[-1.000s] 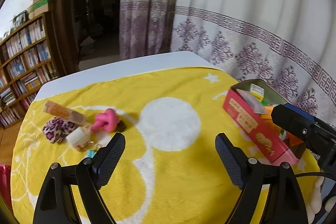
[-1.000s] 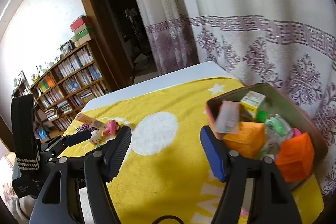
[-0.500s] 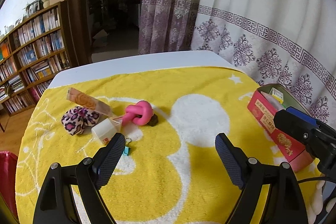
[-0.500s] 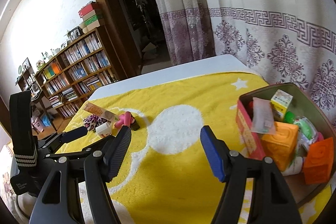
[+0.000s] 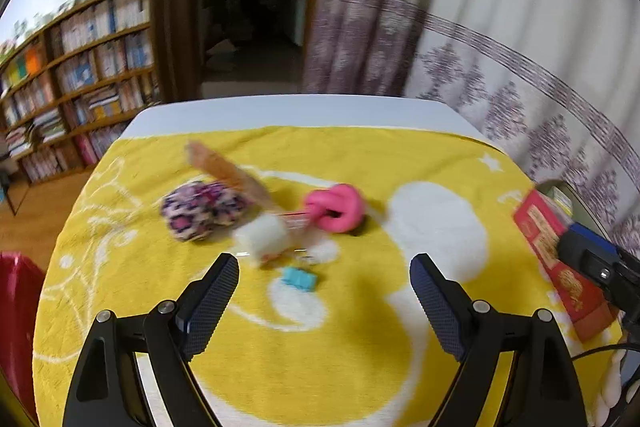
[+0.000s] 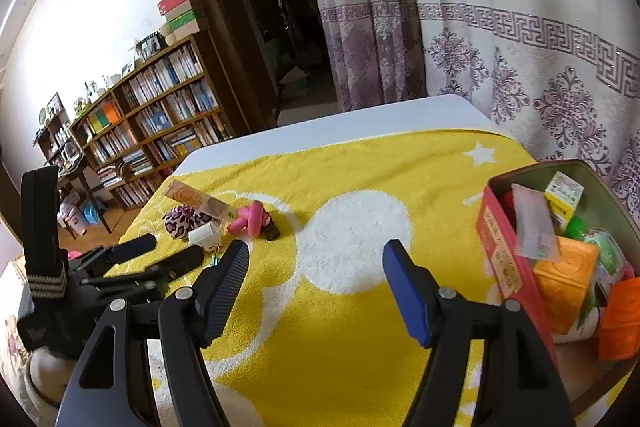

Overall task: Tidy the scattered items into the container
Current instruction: 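Lower the right tool onto the pink knotted rubber toy and close on it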

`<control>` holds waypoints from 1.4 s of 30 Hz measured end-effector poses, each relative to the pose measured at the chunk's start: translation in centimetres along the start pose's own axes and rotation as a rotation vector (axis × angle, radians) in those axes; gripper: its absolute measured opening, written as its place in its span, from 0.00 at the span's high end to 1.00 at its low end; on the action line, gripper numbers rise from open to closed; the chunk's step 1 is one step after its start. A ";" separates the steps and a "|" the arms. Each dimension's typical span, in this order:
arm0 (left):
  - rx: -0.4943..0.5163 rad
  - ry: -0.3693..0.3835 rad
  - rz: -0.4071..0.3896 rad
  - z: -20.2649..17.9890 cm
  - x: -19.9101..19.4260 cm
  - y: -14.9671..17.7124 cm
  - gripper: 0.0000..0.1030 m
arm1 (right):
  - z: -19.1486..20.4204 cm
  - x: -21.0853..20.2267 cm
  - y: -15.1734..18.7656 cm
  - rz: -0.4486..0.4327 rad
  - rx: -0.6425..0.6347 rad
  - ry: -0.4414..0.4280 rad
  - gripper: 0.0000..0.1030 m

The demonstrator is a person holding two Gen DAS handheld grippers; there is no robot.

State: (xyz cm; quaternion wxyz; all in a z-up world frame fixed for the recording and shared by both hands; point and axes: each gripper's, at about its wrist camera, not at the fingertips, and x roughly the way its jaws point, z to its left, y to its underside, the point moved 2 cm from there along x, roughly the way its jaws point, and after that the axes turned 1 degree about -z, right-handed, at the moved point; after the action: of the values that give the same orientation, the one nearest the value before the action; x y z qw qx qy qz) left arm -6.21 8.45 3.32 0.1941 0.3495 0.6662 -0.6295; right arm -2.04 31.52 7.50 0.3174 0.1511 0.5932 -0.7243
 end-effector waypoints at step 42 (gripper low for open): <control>-0.166 -0.033 0.170 7.3 5.1 3.5 0.13 | 6.9 20.3 -1.7 0.302 -0.200 -0.075 0.59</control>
State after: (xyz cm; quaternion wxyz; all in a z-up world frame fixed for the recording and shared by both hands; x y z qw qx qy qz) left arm -8.47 2.37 -3.68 0.2858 0.3770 0.6807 -0.5593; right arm -17.35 19.37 -1.53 0.4579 0.1789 0.6206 -0.6109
